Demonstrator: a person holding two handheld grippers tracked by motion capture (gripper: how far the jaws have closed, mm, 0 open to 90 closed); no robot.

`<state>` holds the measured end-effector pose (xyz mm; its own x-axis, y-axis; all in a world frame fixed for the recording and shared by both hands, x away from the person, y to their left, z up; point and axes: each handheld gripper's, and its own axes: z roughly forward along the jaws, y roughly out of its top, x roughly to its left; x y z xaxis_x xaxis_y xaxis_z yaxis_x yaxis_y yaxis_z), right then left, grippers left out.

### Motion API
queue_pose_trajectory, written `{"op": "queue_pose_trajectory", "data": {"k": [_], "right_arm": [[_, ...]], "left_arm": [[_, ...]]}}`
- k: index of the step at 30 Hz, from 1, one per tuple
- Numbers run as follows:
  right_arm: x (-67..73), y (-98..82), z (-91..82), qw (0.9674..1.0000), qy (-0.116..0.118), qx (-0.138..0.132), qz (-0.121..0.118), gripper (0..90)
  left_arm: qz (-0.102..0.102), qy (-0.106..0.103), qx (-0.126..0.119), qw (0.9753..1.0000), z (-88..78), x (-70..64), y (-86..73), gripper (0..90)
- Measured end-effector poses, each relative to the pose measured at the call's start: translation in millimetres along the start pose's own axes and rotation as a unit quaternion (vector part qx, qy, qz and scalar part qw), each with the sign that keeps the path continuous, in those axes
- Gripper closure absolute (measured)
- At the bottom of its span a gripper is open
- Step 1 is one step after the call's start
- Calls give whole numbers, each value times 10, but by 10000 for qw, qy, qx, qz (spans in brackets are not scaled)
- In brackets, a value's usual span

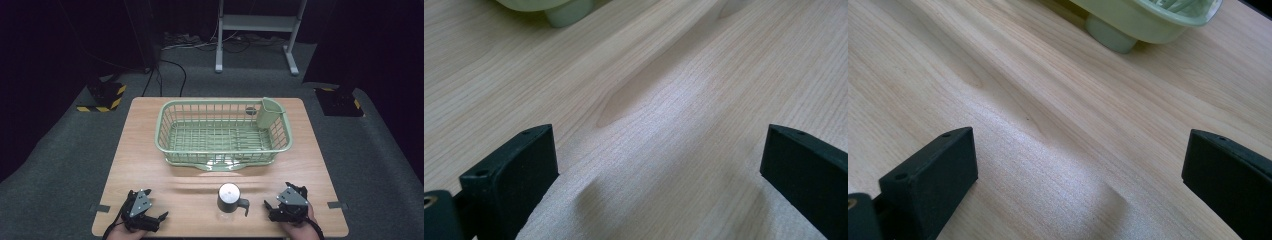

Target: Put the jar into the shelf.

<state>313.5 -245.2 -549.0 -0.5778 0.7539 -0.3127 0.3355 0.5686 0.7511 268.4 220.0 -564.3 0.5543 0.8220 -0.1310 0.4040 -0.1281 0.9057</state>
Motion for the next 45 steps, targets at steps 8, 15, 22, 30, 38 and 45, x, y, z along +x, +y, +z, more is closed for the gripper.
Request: {"op": "queue_pose_trajectory", "data": {"k": [8, 15, 22, 30, 38, 45], "right_arm": [[-18, -5, -11, 9999, 14, -65, 78, 5], [-25, 7, -62, 9994, -59, -297, 158, 3], [-37, 108, -159, 9987, -16, -473, 196, 2], [-39, 247, -276, 9972, 18, -687, 307, 2], [-38, 361, -377, 9961, 37, -839, 279, 3], [-29, 453, -461, 9948, 36, -980, 275, 4]], "left_arm": [[-26, -26, -20, 10000, 0, -3, 0, 22], [-35, -40, -13, 10000, -3, 2, 2, 22], [-34, -42, -55, 10000, -10, 0, 1, 22], [-30, -58, -53, 10000, -11, -1, 0, 21], [-47, -84, -35, 9999, -13, 6, 2, 21], [-34, -98, -43, 9999, -14, 2, 1, 21]]}}
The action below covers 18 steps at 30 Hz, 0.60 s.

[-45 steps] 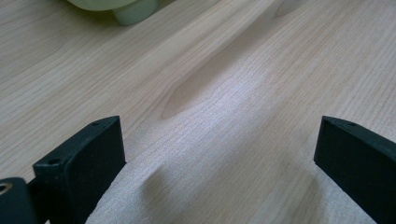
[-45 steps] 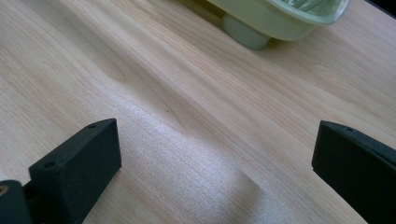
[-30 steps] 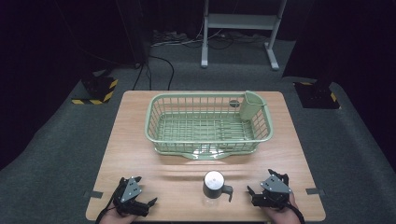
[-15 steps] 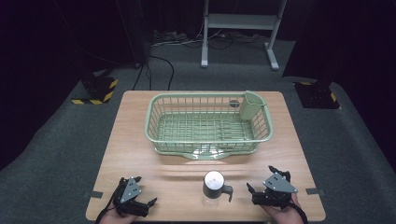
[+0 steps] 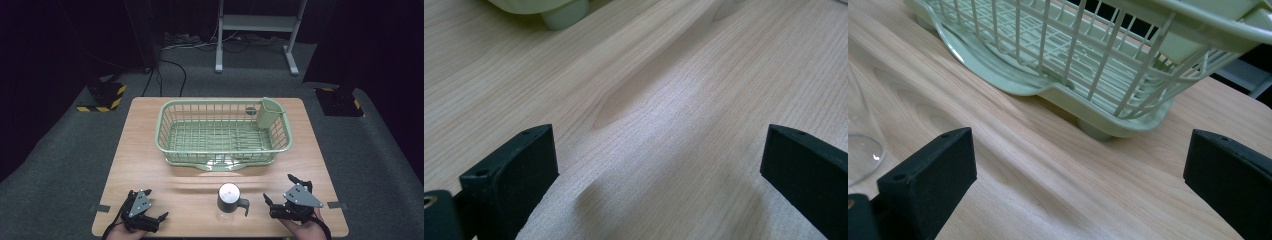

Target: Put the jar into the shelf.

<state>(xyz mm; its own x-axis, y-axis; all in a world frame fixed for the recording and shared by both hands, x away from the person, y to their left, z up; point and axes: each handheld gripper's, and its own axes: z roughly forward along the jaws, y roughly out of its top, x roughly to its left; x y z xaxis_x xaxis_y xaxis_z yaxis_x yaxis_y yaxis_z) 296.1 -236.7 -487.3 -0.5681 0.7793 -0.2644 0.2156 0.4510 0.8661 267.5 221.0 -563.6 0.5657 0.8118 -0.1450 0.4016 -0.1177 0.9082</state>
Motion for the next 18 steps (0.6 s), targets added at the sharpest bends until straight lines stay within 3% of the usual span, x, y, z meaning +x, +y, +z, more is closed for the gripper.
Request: {"op": "queue_pose_trajectory", "data": {"k": [18], "right_arm": [[51, 278, -193, 9992, 120, -383, 33, 5]], "left_arm": [[-45, -20, -18, 10000, -3, 6, 3, 21]]}}
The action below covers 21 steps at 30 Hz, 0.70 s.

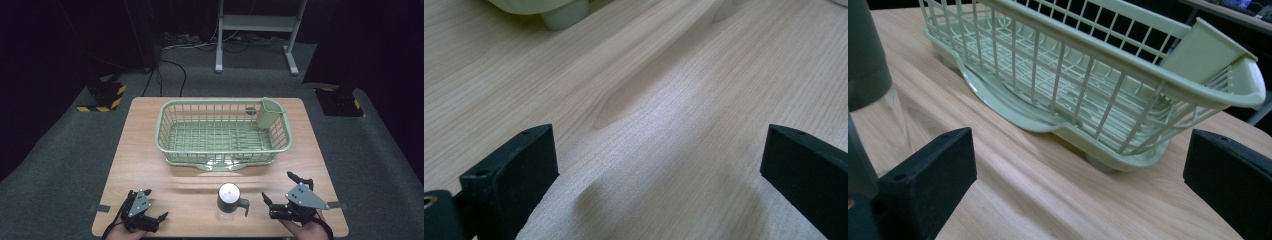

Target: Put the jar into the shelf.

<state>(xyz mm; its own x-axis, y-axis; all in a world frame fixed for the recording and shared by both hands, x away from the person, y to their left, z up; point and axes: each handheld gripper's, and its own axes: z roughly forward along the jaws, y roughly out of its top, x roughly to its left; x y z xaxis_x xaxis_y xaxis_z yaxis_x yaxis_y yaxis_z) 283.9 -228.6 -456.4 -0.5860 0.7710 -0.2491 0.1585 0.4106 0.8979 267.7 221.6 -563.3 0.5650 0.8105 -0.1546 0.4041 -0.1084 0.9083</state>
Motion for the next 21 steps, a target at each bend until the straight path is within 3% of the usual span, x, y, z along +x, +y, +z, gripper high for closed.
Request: {"op": "queue_pose_trajectory", "data": {"k": [13, 21], "right_arm": [[30, 184, -68, 9995, 176, -159, 210, 3], [107, 293, -51, 9963, 585, -431, 467, 2]], "left_arm": [[-17, 9, 2, 10000, 4, 0, 0, 24], [-1, 31, 21, 10000, 5, 2, 1, 23]]}}
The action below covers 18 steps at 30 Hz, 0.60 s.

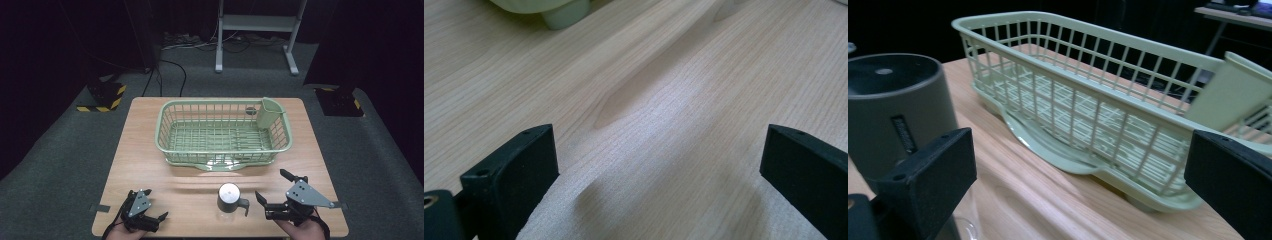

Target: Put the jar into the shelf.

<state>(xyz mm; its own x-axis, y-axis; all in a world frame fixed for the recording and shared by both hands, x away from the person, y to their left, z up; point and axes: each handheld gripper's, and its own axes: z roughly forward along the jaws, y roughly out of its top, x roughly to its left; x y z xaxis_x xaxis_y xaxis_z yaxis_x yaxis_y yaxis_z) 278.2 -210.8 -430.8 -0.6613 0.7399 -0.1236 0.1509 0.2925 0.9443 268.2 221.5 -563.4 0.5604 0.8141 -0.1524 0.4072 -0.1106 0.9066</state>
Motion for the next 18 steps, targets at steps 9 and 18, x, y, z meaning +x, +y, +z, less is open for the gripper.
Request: {"op": "queue_pose_trajectory", "data": {"k": [9, 18], "right_arm": [[139, 115, 11, 9989, 388, -237, 144, 2], [298, 217, 25, 9961, 739, -451, 177, 1]], "left_arm": [[46, 25, -7, 10000, -5, -4, -3, 23], [11, 22, -26, 10000, -6, -3, -2, 23]]}}
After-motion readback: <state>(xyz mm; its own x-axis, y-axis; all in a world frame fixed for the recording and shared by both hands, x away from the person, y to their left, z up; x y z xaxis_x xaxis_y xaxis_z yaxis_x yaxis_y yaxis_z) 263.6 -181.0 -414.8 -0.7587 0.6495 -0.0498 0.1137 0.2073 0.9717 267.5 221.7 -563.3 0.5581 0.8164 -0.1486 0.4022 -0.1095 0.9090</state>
